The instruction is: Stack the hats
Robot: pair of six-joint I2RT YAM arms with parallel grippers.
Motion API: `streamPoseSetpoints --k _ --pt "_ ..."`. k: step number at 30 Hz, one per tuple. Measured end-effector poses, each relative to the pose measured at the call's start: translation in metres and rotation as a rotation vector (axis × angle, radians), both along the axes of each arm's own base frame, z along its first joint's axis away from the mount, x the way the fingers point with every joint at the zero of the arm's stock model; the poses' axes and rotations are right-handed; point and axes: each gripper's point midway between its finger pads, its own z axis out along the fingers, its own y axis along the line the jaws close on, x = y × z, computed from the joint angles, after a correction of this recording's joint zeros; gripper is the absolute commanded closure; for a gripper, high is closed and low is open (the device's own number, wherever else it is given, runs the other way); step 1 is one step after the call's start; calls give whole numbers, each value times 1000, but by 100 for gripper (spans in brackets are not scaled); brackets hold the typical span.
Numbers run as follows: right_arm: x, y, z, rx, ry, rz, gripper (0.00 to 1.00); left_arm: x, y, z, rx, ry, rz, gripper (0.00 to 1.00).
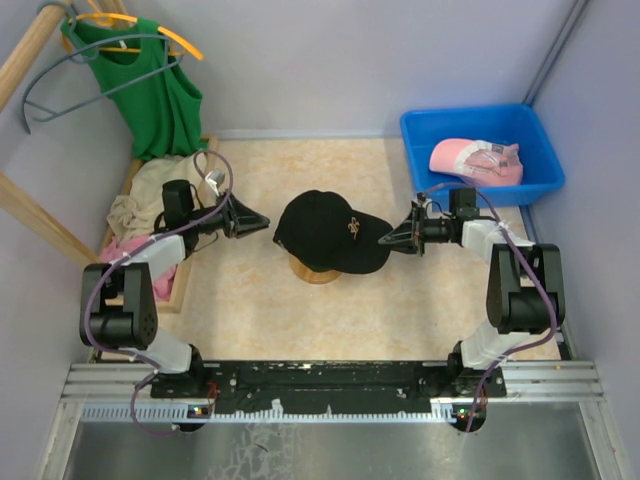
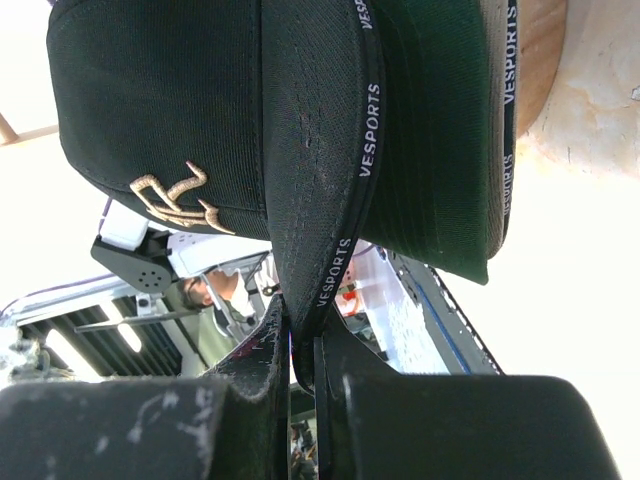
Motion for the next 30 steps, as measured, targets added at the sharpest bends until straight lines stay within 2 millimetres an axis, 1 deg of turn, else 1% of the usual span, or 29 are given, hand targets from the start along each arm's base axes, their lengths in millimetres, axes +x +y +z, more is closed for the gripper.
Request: streamPoseSetpoints --k 2,5,9,12,16,21,24,30 --pt "0 0 0 -1 0 0 100 1 0 16 -40 -16 1 60" --pt "1 0 1 -5 -1 0 100 2 -2 30 -82 -25 -8 60" --pt "1 -1 1 -9 -3 0 100 0 -5 37 -113 -19 -23 64" --pt "1 -1 1 -10 0 0 100 -2 -6 35 -116 -8 -29 67" --pt "4 -1 3 -17 -8 -3 100 -6 -8 24 -94 21 -38 68" --pt "8 -1 2 -16 6 -3 100 -12 -12 9 -63 68 -49 65" --pt "8 -1 -1 -10 23 1 100 -15 -19 4 -50 87 -68 63" --pt "9 -1 -2 -8 25 2 100 -14 -33 5 -40 84 -99 60"
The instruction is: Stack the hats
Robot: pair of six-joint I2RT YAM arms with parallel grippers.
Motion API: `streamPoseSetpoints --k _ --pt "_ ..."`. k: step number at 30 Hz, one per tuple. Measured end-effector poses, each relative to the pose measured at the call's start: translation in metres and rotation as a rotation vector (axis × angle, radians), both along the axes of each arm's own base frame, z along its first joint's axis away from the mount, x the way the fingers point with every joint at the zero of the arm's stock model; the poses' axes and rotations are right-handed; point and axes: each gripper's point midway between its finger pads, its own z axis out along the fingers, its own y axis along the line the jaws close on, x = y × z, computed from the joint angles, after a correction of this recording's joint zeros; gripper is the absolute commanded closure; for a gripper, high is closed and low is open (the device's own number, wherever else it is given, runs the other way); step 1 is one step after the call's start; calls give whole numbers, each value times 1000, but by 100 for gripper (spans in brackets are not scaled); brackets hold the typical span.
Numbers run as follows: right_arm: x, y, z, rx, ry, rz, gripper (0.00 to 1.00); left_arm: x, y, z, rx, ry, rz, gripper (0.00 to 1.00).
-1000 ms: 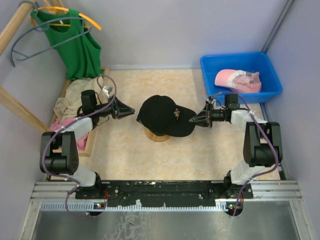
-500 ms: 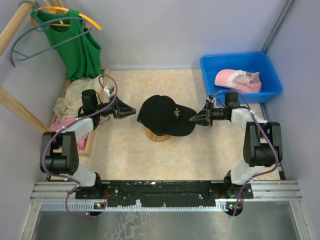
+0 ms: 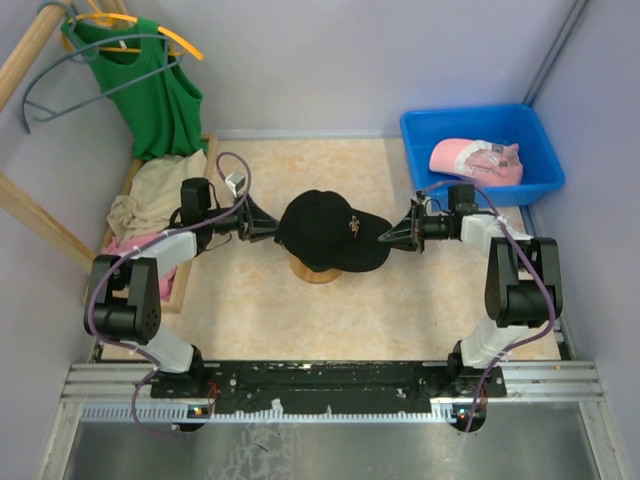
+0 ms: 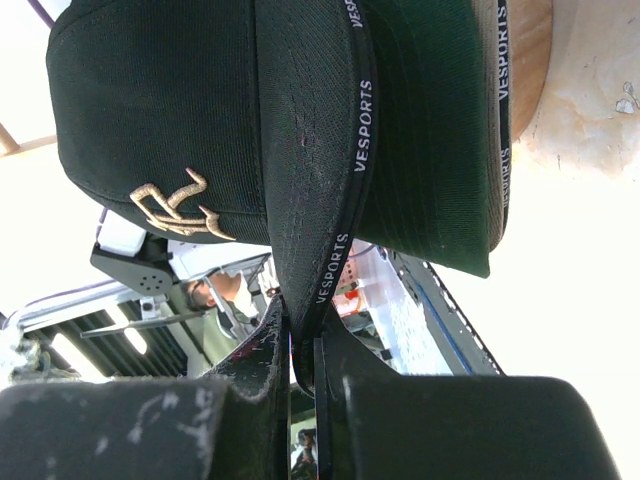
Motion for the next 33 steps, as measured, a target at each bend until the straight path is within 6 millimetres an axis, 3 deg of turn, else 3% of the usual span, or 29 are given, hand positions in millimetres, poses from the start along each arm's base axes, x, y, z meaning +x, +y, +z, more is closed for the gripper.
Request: streamPoseSetpoints --k 11,20,33 --pt "1 0 0 -1 -5 -1 100 -3 -18 -2 -11 6 -33 58" --pt "1 0 0 -1 -5 -2 100 -4 -33 -16 2 26 -53 100" --pt "1 0 0 -1 -5 -1 100 -7 -7 -44 97 11 -44 100"
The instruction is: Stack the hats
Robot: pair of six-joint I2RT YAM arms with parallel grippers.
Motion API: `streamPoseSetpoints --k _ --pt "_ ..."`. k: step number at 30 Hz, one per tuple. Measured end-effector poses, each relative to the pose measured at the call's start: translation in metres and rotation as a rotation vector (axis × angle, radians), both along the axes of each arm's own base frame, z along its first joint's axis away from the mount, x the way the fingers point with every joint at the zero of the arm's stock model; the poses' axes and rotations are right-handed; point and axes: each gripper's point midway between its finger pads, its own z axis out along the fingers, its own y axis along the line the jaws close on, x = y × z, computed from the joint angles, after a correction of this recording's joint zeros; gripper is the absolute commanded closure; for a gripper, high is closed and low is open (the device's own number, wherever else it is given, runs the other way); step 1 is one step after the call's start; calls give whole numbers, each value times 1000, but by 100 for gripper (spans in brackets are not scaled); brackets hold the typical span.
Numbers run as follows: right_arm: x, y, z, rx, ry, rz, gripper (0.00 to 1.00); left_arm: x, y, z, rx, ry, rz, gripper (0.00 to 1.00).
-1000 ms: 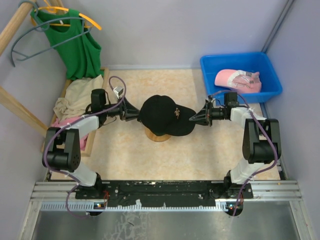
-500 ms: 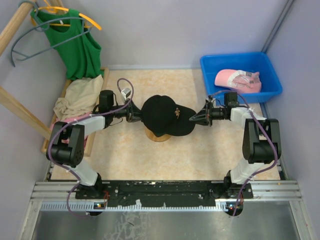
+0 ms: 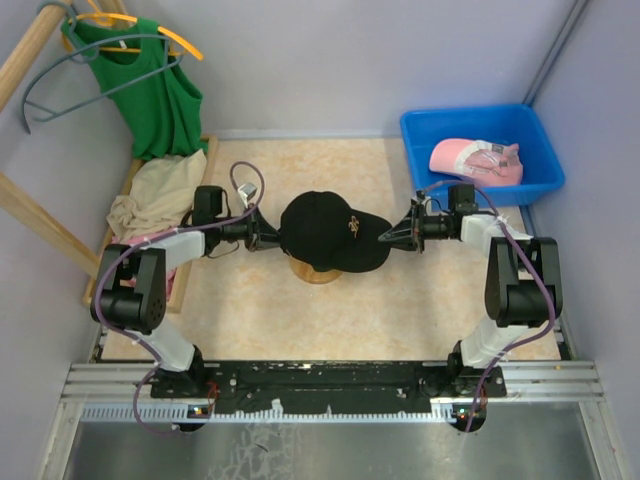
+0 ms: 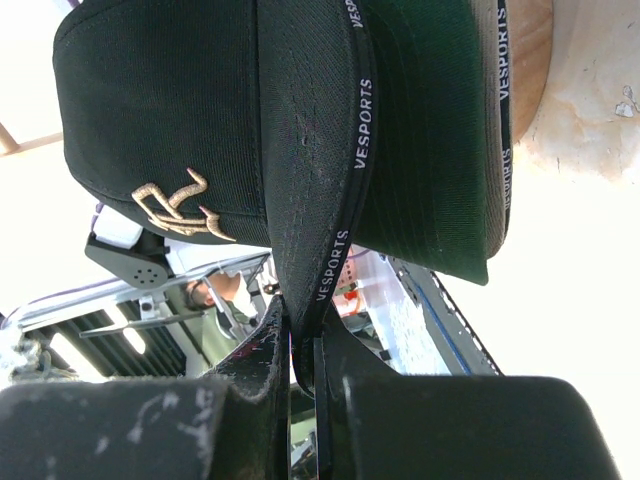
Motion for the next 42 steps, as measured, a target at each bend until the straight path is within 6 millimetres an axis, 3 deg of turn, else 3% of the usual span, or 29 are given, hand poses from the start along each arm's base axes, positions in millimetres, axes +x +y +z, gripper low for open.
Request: streamPoseSetpoints --k 10,19,20,23,28,35,42 --pt "3 0 1 7 -6 6 100 8 2 -17 49 24 -44 99" --pt "4 0 0 7 -12 6 100 14 6 -13 67 52 -45 95" --pt "5 0 0 7 -13 5 98 16 6 -13 72 52 -44 95" --pt "7 0 0 6 -24 3 81 20 7 -12 84 48 -41 95" --pt "11 -3 -14 -66 -8 -33 62 24 9 -10 92 52 -32 95" --pt "18 -16 -34 -163 18 -97 56 34 16 -7 110 39 -2 89" --pt "18 -19 -41 -206 28 -110 55 38 18 1 115 32 20 67"
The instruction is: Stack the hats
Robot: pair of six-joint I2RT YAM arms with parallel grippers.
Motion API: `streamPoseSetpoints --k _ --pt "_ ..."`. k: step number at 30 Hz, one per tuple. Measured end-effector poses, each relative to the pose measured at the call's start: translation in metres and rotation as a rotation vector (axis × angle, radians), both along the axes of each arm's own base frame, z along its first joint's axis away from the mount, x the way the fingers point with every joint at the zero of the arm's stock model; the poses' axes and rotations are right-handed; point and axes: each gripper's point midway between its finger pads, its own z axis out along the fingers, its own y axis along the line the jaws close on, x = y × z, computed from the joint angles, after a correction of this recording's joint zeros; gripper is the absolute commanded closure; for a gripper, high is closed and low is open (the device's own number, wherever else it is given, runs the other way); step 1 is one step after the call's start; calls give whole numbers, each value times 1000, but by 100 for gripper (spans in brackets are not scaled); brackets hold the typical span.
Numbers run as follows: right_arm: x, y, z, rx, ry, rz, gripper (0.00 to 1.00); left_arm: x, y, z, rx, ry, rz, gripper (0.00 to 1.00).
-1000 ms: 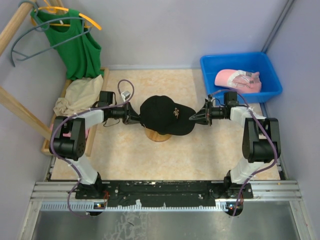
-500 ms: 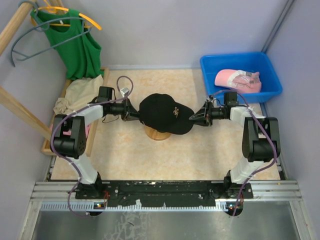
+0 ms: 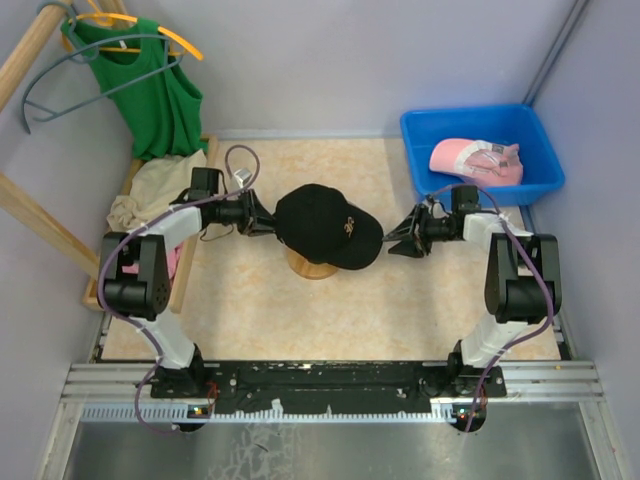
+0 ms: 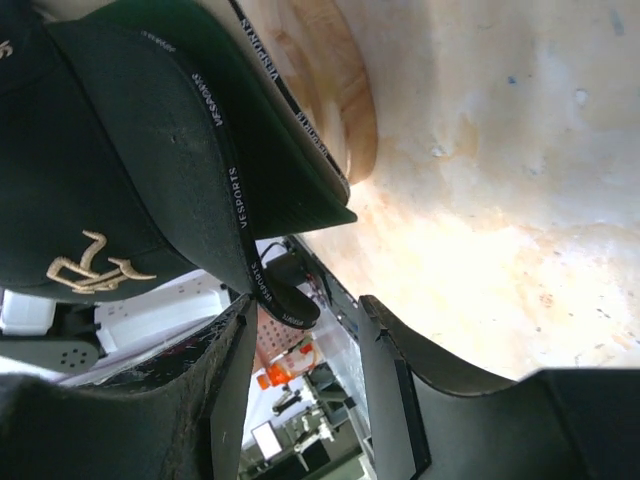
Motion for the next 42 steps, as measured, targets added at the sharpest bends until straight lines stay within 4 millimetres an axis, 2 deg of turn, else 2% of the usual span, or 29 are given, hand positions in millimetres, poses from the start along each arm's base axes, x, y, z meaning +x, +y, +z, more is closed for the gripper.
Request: streamPoseSetpoints --k 3,6,14,21,26,31,34,35,39,42 --pt "2 -5 -4 -40 8 -17 55 2 2 8 3 -14 19 63" --pt "7 -10 0 -82 -4 -34 54 6 4 18 6 -34 41 61" --pt "32 -19 39 -156 -154 -52 53 16 6 45 6 -95 71 55" --pt "50 -25 72 -202 -230 -80 49 17 8 48 14 -89 91 55" --pt "82 -34 124 -265 -365 -132 40 15 9 52 23 -92 100 54" --pt "121 -48 167 -351 -477 -196 24 12 11 65 31 -121 115 54" --pt "151 -62 171 -435 -485 -237 5 10 12 74 33 -148 125 53" --pt "161 -69 168 -474 -472 -249 1 9 13 77 34 -157 128 52" --pt "206 -101 156 -658 -434 -312 1 7 16 84 49 -179 148 48" --pt "226 -126 146 -776 -407 -361 1 8 20 87 60 -192 167 46"
